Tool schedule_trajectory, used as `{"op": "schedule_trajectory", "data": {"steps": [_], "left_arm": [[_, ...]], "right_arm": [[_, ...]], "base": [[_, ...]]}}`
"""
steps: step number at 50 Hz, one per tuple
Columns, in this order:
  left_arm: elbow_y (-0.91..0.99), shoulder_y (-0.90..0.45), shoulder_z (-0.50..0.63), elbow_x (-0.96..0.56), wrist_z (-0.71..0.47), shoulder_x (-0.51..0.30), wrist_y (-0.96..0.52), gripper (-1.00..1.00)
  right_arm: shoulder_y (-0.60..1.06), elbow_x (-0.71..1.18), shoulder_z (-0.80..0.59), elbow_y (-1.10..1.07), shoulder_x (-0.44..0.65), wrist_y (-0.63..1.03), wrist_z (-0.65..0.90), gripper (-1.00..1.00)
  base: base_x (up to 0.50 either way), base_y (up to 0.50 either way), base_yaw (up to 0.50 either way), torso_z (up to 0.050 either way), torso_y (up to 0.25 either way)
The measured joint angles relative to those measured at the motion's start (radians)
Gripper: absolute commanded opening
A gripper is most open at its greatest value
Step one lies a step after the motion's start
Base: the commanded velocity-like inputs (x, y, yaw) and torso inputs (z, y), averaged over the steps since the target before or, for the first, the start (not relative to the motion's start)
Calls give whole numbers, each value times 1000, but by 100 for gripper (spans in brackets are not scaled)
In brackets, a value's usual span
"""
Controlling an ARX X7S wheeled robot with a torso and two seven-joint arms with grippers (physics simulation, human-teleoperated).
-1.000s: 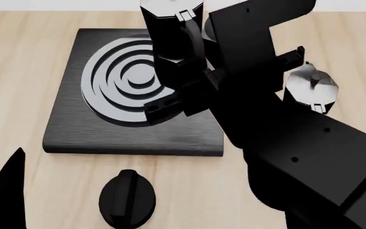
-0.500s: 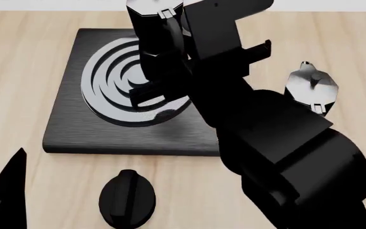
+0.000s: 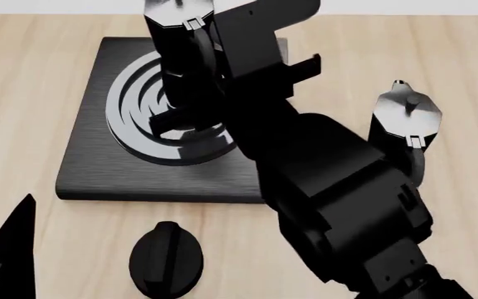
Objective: Put the right moka pot on the stove.
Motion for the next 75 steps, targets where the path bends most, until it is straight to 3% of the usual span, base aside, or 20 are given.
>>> {"op": "schedule_trajectory", "data": {"steps": [44,70,71,75], "left_arm": [[7,1,9,3,4,-11,17,100],[7,-2,17,3,1,-16,24,100],[7,-2,17,3,1,-16,24,100],[7,-2,18,3,0,-17,25,100]], "right_arm": [[59,-108,-82,448,-154,-276,-169,-100],[41,-105,-94,465,-147,-300,-177,-100],[40,-104,-95,462,-145,-297,-178,100],[34,-103,-98,447,-137,-284,-174,100]], "base": [[0,0,0,0,1],[0,0,0,0,0],[0,0,0,0,0],[0,0,0,0,0]]}}
